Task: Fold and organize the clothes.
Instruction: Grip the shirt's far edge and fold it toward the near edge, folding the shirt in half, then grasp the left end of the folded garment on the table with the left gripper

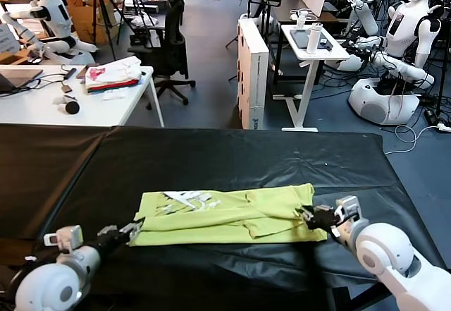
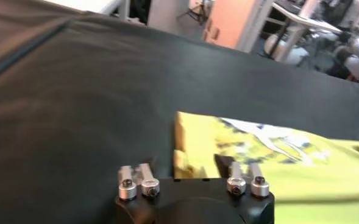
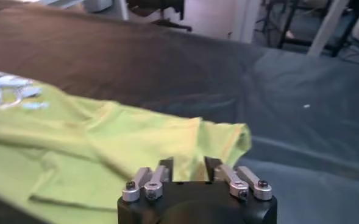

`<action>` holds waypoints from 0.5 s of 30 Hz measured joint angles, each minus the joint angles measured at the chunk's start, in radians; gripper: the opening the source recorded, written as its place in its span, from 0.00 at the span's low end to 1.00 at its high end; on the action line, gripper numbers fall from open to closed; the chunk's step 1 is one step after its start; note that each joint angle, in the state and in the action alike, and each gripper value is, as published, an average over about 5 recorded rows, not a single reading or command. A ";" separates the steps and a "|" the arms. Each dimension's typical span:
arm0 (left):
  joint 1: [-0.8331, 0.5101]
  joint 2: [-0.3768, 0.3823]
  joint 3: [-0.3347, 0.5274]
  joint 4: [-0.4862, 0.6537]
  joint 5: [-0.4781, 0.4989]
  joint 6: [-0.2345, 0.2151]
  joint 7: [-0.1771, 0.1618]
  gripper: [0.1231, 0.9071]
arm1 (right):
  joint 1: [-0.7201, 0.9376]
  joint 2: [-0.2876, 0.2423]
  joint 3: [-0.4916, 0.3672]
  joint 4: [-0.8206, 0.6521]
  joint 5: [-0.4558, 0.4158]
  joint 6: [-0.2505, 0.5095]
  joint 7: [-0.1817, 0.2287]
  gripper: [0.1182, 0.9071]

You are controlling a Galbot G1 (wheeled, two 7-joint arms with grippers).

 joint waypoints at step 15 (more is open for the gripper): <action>-0.189 -0.040 0.080 0.136 0.025 0.000 -0.004 1.00 | 0.043 0.103 -0.024 -0.123 -0.033 0.023 -0.001 1.00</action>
